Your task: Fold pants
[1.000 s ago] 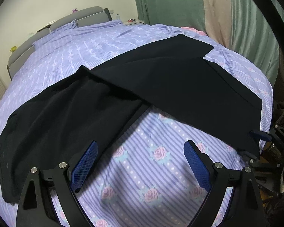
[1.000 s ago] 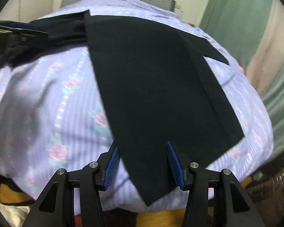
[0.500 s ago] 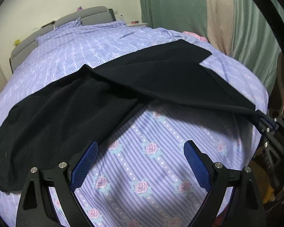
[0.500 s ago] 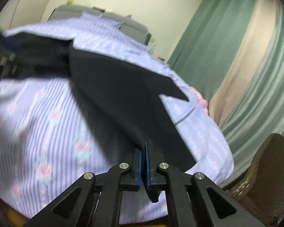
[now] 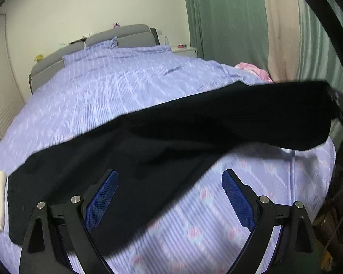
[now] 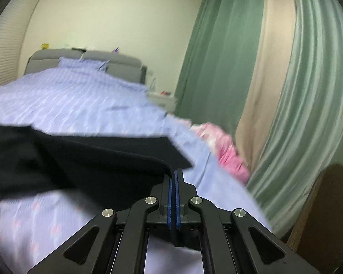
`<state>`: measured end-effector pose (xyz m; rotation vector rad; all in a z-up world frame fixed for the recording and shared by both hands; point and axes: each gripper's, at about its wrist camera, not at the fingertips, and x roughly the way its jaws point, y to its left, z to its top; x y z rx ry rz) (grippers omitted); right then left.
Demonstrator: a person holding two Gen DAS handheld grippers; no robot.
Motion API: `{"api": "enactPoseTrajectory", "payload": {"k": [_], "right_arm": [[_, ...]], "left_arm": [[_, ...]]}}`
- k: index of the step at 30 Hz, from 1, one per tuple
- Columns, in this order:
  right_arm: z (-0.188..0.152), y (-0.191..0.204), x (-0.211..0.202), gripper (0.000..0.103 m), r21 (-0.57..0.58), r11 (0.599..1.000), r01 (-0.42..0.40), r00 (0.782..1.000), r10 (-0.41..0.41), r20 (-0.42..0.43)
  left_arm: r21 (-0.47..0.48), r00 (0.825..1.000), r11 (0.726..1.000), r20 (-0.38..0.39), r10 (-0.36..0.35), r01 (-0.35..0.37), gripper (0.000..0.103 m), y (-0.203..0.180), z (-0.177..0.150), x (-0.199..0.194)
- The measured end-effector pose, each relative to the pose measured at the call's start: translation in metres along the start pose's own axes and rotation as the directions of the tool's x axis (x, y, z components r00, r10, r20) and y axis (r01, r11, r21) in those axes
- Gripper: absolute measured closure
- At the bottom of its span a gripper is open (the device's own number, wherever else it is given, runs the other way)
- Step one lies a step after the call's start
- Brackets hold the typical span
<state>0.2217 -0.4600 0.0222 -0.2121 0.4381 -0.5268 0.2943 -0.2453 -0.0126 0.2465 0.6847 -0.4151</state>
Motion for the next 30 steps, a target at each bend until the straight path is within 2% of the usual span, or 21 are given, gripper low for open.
{"api": "enactPoseTrajectory", "payload": {"k": [4, 12, 18, 22, 24, 26, 27, 28, 30], "right_arm": [[0.044, 0.001, 0.045, 0.101, -0.034, 0.999, 0.04, 0.999, -0.039, 0.011], [0.104, 0.026, 0.177, 0.101, -0.134, 0.989, 0.065, 0.993, -0.077, -0.085], [0.103, 0.048, 0.271, 0.101, -0.153, 0.985, 0.074, 0.975, -0.104, -0.195], [0.092, 0.067, 0.31, 0.101, -0.238, 0.966, 0.102, 0.959, -0.158, -0.234], [0.086, 0.07, 0.326, 0.099, -0.263, 0.96, 0.094, 0.945, -0.169, -0.281], [0.079, 0.069, 0.342, 0.092, -0.268, 0.961, 0.074, 0.92, -0.169, -0.352], [0.075, 0.067, 0.347, 0.079, -0.267, 0.96, 0.079, 0.912, -0.178, -0.37], [0.071, 0.064, 0.35, 0.055, -0.273, 0.956, 0.108, 0.905, -0.208, -0.37], [0.068, 0.054, 0.351, 0.029, -0.287, 0.945, 0.159, 0.901, -0.258, -0.35]], "left_arm": [[-0.002, 1.0, 1.0, 0.009, 0.015, -0.015, 0.01, 0.002, 0.026, 0.018], [0.008, 0.998, 0.999, -0.035, 0.051, -0.05, 0.01, 0.009, 0.059, 0.082], [0.038, 0.995, 0.998, -0.084, 0.056, -0.053, 0.01, 0.003, 0.076, 0.134], [0.076, 0.994, 0.995, -0.088, 0.067, -0.06, 0.01, -0.002, 0.085, 0.158], [0.087, 0.993, 0.994, -0.097, 0.067, -0.059, 0.01, -0.003, 0.088, 0.169], [0.095, 0.992, 0.994, -0.102, 0.069, -0.06, 0.01, -0.006, 0.09, 0.177], [0.097, 0.992, 0.994, -0.104, 0.069, -0.059, 0.01, -0.007, 0.091, 0.18], [0.097, 0.992, 0.993, -0.105, 0.071, -0.061, 0.01, -0.008, 0.092, 0.181], [0.097, 0.991, 0.993, -0.104, 0.083, -0.073, 0.01, -0.01, 0.092, 0.181]]}}
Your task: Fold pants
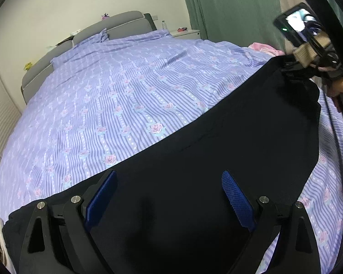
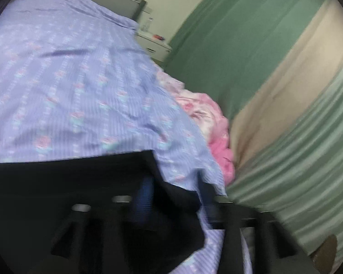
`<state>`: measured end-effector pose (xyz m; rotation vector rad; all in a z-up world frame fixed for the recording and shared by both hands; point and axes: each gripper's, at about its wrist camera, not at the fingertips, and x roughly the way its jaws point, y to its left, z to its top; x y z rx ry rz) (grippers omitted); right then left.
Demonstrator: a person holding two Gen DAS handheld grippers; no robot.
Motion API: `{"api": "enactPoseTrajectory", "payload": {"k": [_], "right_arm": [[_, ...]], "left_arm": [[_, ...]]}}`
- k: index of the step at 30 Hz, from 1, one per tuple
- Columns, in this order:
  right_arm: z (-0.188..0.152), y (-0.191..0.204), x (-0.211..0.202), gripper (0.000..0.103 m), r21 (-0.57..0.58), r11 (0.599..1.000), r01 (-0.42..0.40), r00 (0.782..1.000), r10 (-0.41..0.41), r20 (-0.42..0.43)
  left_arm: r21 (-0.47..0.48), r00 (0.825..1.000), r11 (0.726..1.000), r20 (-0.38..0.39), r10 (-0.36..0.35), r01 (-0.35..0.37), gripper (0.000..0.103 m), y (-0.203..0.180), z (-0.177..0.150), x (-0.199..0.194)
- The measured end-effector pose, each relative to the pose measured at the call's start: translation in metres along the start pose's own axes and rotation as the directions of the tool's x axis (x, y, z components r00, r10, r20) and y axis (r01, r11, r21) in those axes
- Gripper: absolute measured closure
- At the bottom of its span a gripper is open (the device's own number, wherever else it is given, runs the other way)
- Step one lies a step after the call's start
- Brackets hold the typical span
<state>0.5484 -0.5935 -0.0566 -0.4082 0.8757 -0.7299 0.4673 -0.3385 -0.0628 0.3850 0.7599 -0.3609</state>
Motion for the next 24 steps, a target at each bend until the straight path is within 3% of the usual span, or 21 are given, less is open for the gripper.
{"api": "enactPoseTrajectory", "payload": {"k": [2, 6, 9, 13, 17, 22, 24], "right_arm": [[-0.004, -0.017, 0.0, 0.028, 0.039, 0.999, 0.013, 1.0, -0.014, 0.004], [-0.018, -0.059, -0.015, 0.028, 0.153, 0.988, -0.038, 0.999, 0.038, 0.005], [-0.043, -0.081, -0.05, 0.028, 0.177, 0.98, -0.09, 0.995, 0.08, 0.066], [-0.082, -0.095, -0.111, 0.028, 0.17, 0.964, -0.207, 0.968, 0.176, 0.182], [-0.125, -0.098, -0.163, 0.028, 0.164, 0.942, -0.292, 0.939, 0.249, 0.239], [-0.184, -0.078, -0.237, 0.028, 0.144, 0.872, -0.468, 0.856, 0.407, 0.32], [-0.202, -0.062, -0.271, 0.028, 0.112, 0.828, -0.55, 0.798, 0.48, 0.365]], "left_arm": [[-0.011, 1.0, 1.0, 0.005, -0.003, 0.004, 0.01, 0.0, 0.002, -0.003], [-0.033, 0.999, 0.999, 0.008, -0.042, 0.042, 0.01, -0.003, 0.002, -0.021], [0.002, 0.997, 0.998, 0.045, -0.056, 0.056, 0.01, -0.008, -0.002, -0.045], [0.012, 0.992, 0.997, 0.1, -0.078, 0.077, 0.01, -0.002, -0.023, -0.091], [-0.022, 0.989, 0.996, 0.119, -0.089, 0.092, 0.007, 0.014, -0.058, -0.136], [-0.098, 0.991, 0.992, 0.118, -0.063, 0.074, 0.007, 0.045, -0.119, -0.178], [-0.134, 0.992, 0.989, 0.119, -0.043, 0.059, 0.007, 0.058, -0.141, -0.19]]}}
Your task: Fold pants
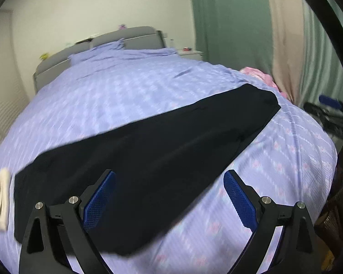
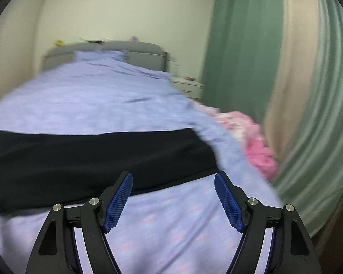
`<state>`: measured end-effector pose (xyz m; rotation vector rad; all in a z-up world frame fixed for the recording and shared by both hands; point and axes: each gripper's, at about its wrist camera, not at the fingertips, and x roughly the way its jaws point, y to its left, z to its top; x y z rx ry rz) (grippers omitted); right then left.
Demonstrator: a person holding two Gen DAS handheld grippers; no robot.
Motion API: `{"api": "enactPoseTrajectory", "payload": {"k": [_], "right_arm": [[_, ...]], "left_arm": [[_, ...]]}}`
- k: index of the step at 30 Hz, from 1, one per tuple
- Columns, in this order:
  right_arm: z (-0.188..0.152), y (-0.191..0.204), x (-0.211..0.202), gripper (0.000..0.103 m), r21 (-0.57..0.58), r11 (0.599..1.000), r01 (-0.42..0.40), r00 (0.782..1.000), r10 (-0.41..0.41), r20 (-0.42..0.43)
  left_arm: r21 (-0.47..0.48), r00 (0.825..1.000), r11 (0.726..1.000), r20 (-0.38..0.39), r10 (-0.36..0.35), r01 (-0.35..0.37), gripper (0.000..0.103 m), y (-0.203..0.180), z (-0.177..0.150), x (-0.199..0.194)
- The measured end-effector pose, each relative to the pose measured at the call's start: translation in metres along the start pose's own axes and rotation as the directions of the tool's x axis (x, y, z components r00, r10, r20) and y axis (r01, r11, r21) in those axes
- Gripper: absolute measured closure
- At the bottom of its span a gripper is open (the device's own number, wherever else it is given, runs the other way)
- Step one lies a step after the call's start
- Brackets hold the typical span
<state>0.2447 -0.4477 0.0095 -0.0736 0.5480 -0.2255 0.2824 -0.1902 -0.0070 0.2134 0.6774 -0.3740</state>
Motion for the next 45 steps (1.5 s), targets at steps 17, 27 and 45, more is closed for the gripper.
{"api": "enactPoseTrajectory", "payload": {"k": [17, 27, 45], "right_arm": [[-0.07, 0.228, -0.032, 0.03, -0.081, 0.83, -0.551, 0.834, 0.544, -0.095], [-0.1, 0.301, 0.016, 0.047, 0.033, 0.766, -0.642, 0.732, 0.624, -0.274], [-0.07, 0.33, 0.042, 0.047, -0.067, 0.789, -0.61, 0.771, 0.573, -0.277]], "left_arm": [[-0.207, 0.947, 0.925, -0.107, 0.303, -0.319, 0.006, 0.148, -0.147, -0.088], [-0.328, 0.927, 0.869, -0.18, 0.329, -0.372, 0.006, 0.198, -0.188, -0.092], [-0.338, 0.939, 0.88, -0.2, 0.279, -0.334, 0.006, 0.2, -0.174, -0.064]]}}
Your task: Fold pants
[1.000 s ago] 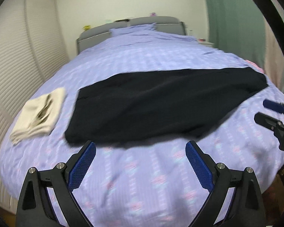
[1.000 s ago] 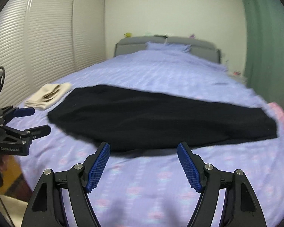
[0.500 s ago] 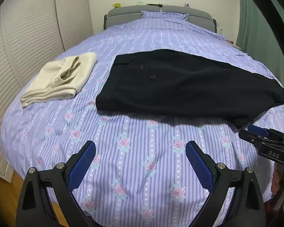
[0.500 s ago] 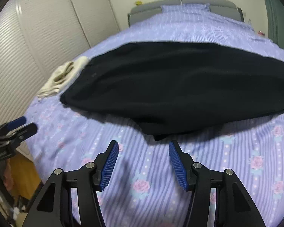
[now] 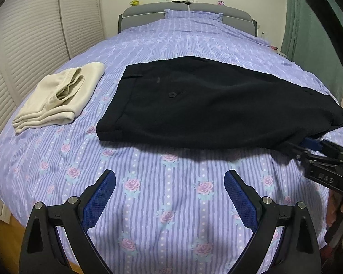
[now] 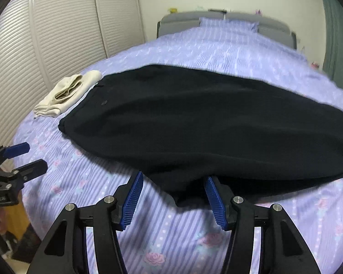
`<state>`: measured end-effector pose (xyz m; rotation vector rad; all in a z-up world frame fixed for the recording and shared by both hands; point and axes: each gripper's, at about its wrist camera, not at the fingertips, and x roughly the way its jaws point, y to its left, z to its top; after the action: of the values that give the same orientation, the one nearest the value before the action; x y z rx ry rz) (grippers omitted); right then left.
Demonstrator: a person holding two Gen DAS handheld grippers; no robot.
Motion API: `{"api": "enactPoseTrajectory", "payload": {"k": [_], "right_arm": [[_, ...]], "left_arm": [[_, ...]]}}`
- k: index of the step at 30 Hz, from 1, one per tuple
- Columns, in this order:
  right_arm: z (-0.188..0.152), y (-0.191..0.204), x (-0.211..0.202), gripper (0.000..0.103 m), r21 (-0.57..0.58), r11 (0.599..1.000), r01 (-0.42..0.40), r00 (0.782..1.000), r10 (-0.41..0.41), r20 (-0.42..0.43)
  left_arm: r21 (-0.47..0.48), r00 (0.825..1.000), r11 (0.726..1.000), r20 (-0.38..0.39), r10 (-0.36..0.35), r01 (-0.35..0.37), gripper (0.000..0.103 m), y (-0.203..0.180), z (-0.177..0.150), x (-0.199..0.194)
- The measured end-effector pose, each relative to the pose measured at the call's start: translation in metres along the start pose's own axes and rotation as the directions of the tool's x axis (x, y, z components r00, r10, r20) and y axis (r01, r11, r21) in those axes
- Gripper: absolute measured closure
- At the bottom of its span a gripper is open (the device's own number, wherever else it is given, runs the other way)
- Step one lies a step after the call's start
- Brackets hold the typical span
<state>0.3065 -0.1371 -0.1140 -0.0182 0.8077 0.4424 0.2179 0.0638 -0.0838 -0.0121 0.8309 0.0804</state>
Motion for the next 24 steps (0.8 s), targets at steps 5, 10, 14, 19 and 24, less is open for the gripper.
{"api": "enactPoseTrajectory", "payload": {"k": [5, 10, 14, 19, 24], "right_arm": [[-0.01, -0.002, 0.025, 0.062, 0.027, 0.999, -0.032, 0.997, 0.034, -0.069], [-0.003, 0.003, 0.001, 0.087, 0.001, 0.999, -0.053, 0.998, 0.053, -0.019], [-0.008, 0.011, -0.003, 0.09, -0.044, 0.999, -0.028, 0.998, 0.025, -0.066], [-0.015, 0.019, 0.009, 0.09, -0.073, 0.996, 0.054, 0.993, -0.062, -0.103], [-0.015, 0.03, 0.016, 0.09, -0.087, 0.984, 0.154, 0.979, -0.164, -0.123]], "left_arm": [[0.01, 1.0, 1.0, -0.012, 0.021, -0.021, 0.006, 0.004, 0.0, 0.002], [0.02, 0.996, 0.996, -0.01, 0.087, -0.087, 0.006, 0.016, -0.001, 0.007], [-0.087, 0.993, 0.99, -0.042, 0.11, -0.114, 0.006, 0.053, -0.002, 0.019], [-0.183, 0.996, 0.98, -0.039, 0.075, -0.081, 0.006, 0.1, 0.007, 0.036], [-0.164, 0.999, 0.986, 0.04, -0.021, 0.027, 0.006, 0.105, 0.034, 0.051]]}}
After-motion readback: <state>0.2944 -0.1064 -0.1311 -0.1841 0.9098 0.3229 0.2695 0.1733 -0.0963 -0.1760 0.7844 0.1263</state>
